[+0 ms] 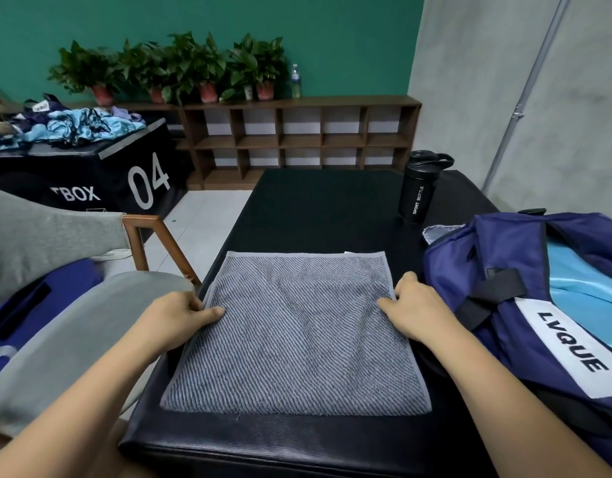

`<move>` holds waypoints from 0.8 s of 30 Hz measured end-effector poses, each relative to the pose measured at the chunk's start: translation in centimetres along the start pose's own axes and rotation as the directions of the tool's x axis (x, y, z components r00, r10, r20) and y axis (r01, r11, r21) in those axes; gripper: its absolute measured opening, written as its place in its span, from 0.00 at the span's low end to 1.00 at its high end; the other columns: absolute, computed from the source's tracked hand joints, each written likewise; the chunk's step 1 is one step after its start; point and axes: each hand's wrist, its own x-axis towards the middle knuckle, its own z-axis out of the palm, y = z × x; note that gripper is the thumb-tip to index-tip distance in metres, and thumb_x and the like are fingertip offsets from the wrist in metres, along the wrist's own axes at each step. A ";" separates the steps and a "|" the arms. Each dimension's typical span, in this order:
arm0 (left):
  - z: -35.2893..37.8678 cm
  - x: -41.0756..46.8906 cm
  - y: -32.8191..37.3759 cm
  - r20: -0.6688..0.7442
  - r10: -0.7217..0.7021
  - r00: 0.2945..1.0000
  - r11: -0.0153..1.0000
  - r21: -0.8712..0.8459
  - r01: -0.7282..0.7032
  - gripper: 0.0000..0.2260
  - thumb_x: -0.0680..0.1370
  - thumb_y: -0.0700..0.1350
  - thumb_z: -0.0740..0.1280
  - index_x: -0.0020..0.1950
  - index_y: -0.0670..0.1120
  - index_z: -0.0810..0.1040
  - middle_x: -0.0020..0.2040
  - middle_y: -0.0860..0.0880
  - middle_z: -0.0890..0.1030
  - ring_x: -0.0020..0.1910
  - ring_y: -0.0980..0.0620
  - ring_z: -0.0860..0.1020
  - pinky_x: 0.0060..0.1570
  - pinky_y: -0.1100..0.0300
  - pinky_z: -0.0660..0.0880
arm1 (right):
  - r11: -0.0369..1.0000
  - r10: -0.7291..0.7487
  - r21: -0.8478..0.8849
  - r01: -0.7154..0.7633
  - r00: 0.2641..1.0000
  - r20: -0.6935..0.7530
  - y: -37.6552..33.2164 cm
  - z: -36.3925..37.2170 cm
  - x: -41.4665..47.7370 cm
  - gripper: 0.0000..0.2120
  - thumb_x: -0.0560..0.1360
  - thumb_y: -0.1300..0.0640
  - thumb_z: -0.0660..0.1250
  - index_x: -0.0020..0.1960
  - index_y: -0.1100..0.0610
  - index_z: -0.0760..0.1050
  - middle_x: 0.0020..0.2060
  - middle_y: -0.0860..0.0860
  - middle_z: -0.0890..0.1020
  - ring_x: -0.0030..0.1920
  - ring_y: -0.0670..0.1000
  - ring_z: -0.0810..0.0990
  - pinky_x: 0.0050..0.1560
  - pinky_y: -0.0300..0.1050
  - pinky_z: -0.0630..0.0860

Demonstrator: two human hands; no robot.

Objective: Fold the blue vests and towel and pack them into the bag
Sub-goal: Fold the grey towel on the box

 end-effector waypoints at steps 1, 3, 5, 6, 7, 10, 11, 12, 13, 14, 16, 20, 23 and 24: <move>-0.1 -0.7 -0.3 0.007 0.001 1.000 1.000 -0.008 -0.001 0.21 0.75 0.68 0.72 0.48 0.50 0.82 0.44 0.52 0.84 0.44 0.53 0.81 0.45 0.53 0.80 | 1.000 -0.022 -0.003 0.022 1.000 -0.005 0.0 -0.3 -0.6 0.20 0.81 0.43 0.66 0.63 0.56 0.66 0.54 0.54 0.81 0.53 0.59 0.81 0.54 0.55 0.80; 0.1 -2.4 -1.2 -0.008 0.019 1.000 0.998 -0.053 -0.019 0.21 0.74 0.69 0.73 0.53 0.53 0.78 0.47 0.54 0.83 0.46 0.55 0.81 0.44 0.54 0.77 | 0.985 -0.142 -0.113 0.131 0.986 -0.092 0.2 -0.3 -2.1 0.24 0.81 0.44 0.66 0.69 0.53 0.63 0.59 0.54 0.79 0.59 0.60 0.79 0.60 0.57 0.76; 0.8 -4.5 -2.3 -0.075 0.076 0.994 0.989 -0.120 -0.085 0.23 0.73 0.65 0.76 0.58 0.56 0.72 0.48 0.54 0.81 0.46 0.57 0.80 0.43 0.55 0.75 | 0.935 -0.313 -0.232 0.268 0.932 -0.183 0.6 0.4 -4.2 0.27 0.81 0.44 0.66 0.75 0.50 0.62 0.63 0.51 0.75 0.63 0.57 0.75 0.64 0.57 0.72; 1.5 -5.6 -3.0 -0.139 0.121 0.983 0.980 -0.139 -0.140 0.23 0.72 0.64 0.77 0.59 0.58 0.71 0.49 0.55 0.80 0.46 0.58 0.80 0.44 0.54 0.75 | 0.905 -0.394 -0.251 0.343 0.898 -0.197 0.8 0.8 -5.3 0.26 0.81 0.43 0.66 0.75 0.48 0.64 0.63 0.49 0.74 0.63 0.55 0.74 0.64 0.56 0.71; 2.1 -6.7 -3.7 -0.207 0.174 0.963 0.970 -0.134 -0.204 0.23 0.71 0.63 0.77 0.59 0.59 0.70 0.52 0.57 0.78 0.48 0.59 0.79 0.45 0.54 0.75 | 0.872 -0.473 -0.247 0.424 0.859 -0.196 1.2 1.3 -6.3 0.23 0.80 0.44 0.66 0.73 0.47 0.67 0.62 0.47 0.73 0.62 0.53 0.74 0.63 0.55 0.71; 3.4 -9.8 -5.0 -0.327 0.334 0.884 0.925 -0.067 -0.374 0.15 0.74 0.62 0.75 0.56 0.62 0.74 0.55 0.62 0.73 0.53 0.59 0.78 0.49 0.52 0.75 | 0.761 -0.648 -0.191 0.620 0.741 -0.176 2.4 2.5 -9.2 0.13 0.81 0.45 0.67 0.64 0.46 0.74 0.57 0.41 0.72 0.58 0.49 0.74 0.59 0.50 0.71; 3.5 -10.6 -5.3 -0.330 0.394 0.858 0.901 -0.046 -0.432 0.12 0.77 0.62 0.74 0.55 0.62 0.76 0.55 0.61 0.74 0.55 0.57 0.78 0.52 0.52 0.75 | 0.728 -0.685 -0.181 0.661 0.710 -0.162 2.7 2.8 -10.0 0.12 0.82 0.45 0.66 0.63 0.46 0.75 0.57 0.40 0.72 0.58 0.47 0.74 0.59 0.49 0.71; 3.6 -11.1 -5.5 -0.321 0.455 0.831 0.872 -0.030 -0.489 0.10 0.78 0.62 0.73 0.55 0.61 0.78 0.56 0.61 0.75 0.56 0.56 0.79 0.54 0.52 0.75 | 0.699 -0.715 -0.174 0.694 0.683 -0.149 3.0 3.0 -10.6 0.11 0.82 0.44 0.66 0.61 0.46 0.75 0.56 0.40 0.73 0.57 0.47 0.75 0.59 0.48 0.72; 3.6 -11.6 -5.7 -0.299 0.515 0.803 0.838 -0.019 -0.545 0.10 0.78 0.62 0.71 0.54 0.60 0.79 0.56 0.61 0.76 0.57 0.54 0.79 0.56 0.50 0.75 | 0.672 -0.740 -0.169 0.721 0.659 -0.135 3.2 3.1 -11.2 0.10 0.83 0.43 0.65 0.60 0.46 0.76 0.56 0.40 0.73 0.57 0.46 0.75 0.59 0.48 0.72; 3.6 -12.0 -5.8 -0.269 0.573 0.774 0.803 -0.001 -0.596 0.10 0.78 0.62 0.71 0.54 0.59 0.80 0.57 0.61 0.76 0.57 0.53 0.80 0.55 0.48 0.76 | 0.651 -0.759 -0.169 0.740 0.640 -0.122 3.5 3.2 -11.7 0.11 0.83 0.41 0.64 0.60 0.46 0.77 0.56 0.40 0.73 0.56 0.46 0.75 0.58 0.48 0.73; 3.5 -12.5 -6.2 -0.209 0.671 0.711 0.736 0.073 -0.673 0.11 0.79 0.64 0.69 0.53 0.59 0.81 0.57 0.63 0.77 0.57 0.57 0.80 0.55 0.52 0.74 | 0.626 -0.778 -0.182 0.758 0.622 -0.084 4.3 3.4 -12.4 0.14 0.84 0.38 0.63 0.60 0.46 0.78 0.56 0.40 0.74 0.56 0.45 0.75 0.57 0.47 0.74; 2.7 -12.6 -6.7 -0.132 0.762 0.634 0.647 0.208 -0.734 0.11 0.82 0.63 0.65 0.54 0.58 0.82 0.56 0.64 0.78 0.53 0.59 0.80 0.53 0.58 0.71 | 0.596 -0.796 -0.223 0.771 0.604 -0.039 5.9 3.3 -12.8 0.16 0.84 0.38 0.63 0.63 0.47 0.77 0.58 0.42 0.74 0.56 0.47 0.76 0.57 0.48 0.76; 2.2 -12.2 -6.6 -0.082 0.809 0.582 0.573 0.324 -0.753 0.06 0.84 0.54 0.65 0.54 0.55 0.81 0.52 0.61 0.79 0.48 0.54 0.82 0.50 0.55 0.74 | 0.538 -0.821 -0.339 0.772 0.571 -0.005 6.4 2.8 -12.9 0.09 0.81 0.50 0.67 0.60 0.49 0.78 0.54 0.45 0.75 0.51 0.51 0.77 0.55 0.51 0.79; 2.0 -12.2 -6.3 -0.076 0.813 0.577 0.565 0.336 -0.753 0.04 0.83 0.51 0.65 0.53 0.54 0.80 0.51 0.60 0.79 0.46 0.52 0.82 0.49 0.54 0.74 | 0.521 -0.821 -0.385 0.762 0.571 0.019 6.3 2.4 -12.9 0.10 0.78 0.54 0.68 0.58 0.49 0.77 0.52 0.45 0.75 0.49 0.51 0.76 0.53 0.51 0.80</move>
